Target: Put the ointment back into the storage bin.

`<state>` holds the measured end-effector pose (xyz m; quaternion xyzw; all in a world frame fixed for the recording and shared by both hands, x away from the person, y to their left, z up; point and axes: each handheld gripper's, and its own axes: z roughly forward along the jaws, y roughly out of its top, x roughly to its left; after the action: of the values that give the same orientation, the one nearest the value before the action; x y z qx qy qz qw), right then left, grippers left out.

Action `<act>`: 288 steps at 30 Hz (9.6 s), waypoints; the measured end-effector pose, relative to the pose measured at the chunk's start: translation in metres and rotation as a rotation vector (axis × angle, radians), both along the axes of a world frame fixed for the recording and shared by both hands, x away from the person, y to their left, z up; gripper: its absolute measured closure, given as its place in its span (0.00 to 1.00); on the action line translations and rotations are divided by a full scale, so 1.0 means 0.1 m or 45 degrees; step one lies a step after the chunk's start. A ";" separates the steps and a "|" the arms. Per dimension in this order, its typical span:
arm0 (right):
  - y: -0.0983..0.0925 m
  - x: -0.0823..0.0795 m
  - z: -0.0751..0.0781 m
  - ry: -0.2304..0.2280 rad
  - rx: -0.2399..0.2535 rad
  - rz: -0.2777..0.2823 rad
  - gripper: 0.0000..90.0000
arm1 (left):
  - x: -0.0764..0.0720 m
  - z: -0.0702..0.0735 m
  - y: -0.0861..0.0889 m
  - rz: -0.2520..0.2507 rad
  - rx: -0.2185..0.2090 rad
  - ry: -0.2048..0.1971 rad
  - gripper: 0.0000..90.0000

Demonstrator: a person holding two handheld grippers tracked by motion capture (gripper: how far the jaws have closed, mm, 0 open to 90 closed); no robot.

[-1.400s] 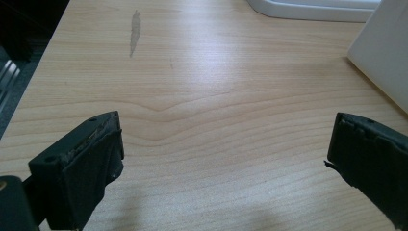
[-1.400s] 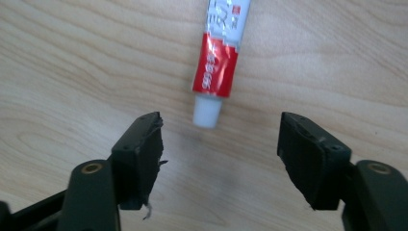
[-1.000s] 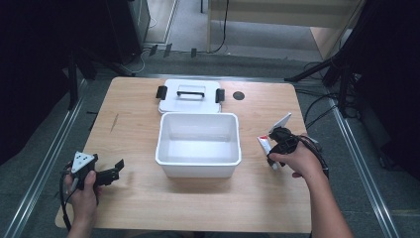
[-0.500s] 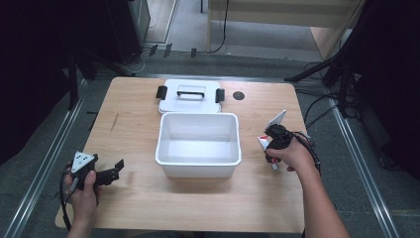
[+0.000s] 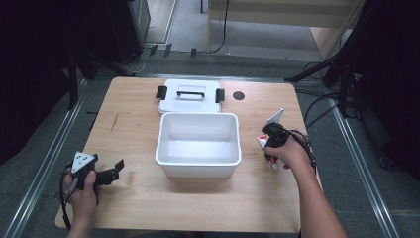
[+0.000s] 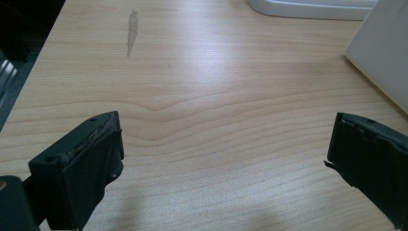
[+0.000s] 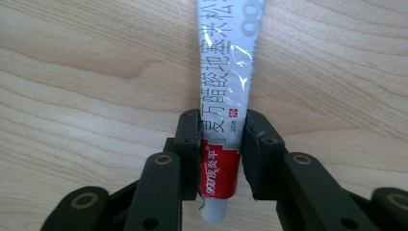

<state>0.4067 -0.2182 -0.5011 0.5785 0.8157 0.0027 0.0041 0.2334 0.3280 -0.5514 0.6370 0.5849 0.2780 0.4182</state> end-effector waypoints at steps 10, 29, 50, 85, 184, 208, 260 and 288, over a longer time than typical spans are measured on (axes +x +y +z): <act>0.02 -0.01 0.03 -0.002 0.003 0.039 0.81 | 0.00 0.00 0.00 -0.001 0.004 -0.001 0.00; 0.18 -0.07 0.48 -0.005 0.081 0.051 0.81 | 0.00 0.00 -0.01 0.002 0.008 0.000 0.00; 0.39 -0.03 0.99 -0.037 0.129 0.097 0.81 | 0.00 0.00 -0.01 0.002 0.013 0.001 0.00; 0.87 -0.03 1.47 -0.067 0.161 0.229 0.81 | 0.01 0.00 0.00 0.003 0.005 0.006 0.00; 1.57 -0.26 0.71 -0.061 0.183 1.144 0.81 | 0.01 0.00 0.00 -0.003 0.002 0.017 0.00; 1.67 -0.28 0.61 -0.010 0.093 1.154 0.80 | 0.01 0.00 0.00 -0.008 0.006 0.018 0.00; 1.74 -0.29 0.39 0.065 0.029 1.178 0.80 | 0.02 0.00 0.00 -0.013 -0.002 0.024 0.00; 1.69 -0.28 0.58 -0.009 0.094 1.122 0.64 | 0.02 0.00 0.00 -0.021 -0.008 0.030 0.00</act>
<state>0.3787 -0.0488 -0.4428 0.1752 0.9838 0.0351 -0.0153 0.2359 0.3277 -0.5518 0.6438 0.5854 0.2650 0.4155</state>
